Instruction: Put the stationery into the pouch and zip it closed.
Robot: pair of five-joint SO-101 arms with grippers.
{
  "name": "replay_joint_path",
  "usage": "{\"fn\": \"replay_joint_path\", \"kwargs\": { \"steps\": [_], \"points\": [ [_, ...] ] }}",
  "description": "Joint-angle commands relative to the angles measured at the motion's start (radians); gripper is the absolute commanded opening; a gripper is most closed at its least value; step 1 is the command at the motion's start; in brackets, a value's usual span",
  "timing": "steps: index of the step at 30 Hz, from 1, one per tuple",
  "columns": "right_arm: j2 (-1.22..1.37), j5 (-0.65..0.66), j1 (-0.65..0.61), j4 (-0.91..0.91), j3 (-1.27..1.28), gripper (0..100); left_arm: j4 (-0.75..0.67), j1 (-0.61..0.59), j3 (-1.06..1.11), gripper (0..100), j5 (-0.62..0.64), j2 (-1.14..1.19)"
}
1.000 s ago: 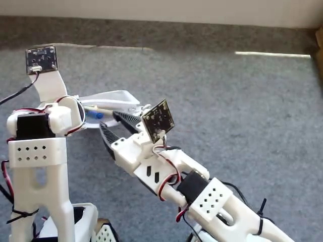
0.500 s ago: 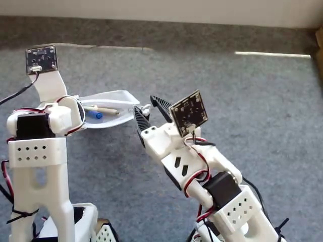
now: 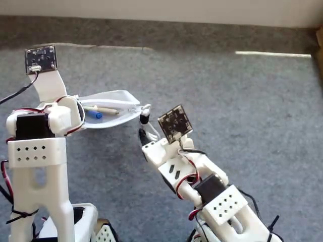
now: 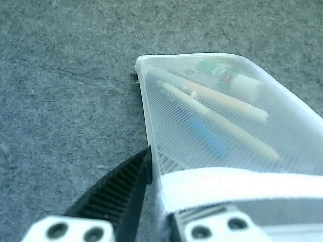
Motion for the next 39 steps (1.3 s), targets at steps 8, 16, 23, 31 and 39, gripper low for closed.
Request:
{"fn": "replay_joint_path", "kwargs": {
  "steps": [8,16,23,31,39],
  "points": [
    [-0.018,0.012,0.005,-0.193,0.064,22.4,0.0,-0.002,-0.001,1,-0.009,-0.007],
    [0.01,-0.031,0.01,-0.259,0.064,22.4,0.005,-0.002,-0.001,1,-0.009,-0.007],
    [0.265,-0.034,0.022,-0.36,-0.01,22.4,0.006,-0.002,-0.001,1,-0.009,-0.007],
    [0.312,-0.031,0.033,-0.426,-0.016,22.1,0.005,-0.002,0.001,1,-0.009,-0.007],
    [0.312,-0.031,0.035,-0.426,-0.024,22.1,0.0,-0.002,0.001,1,-0.009,-0.007]
  ]
}}
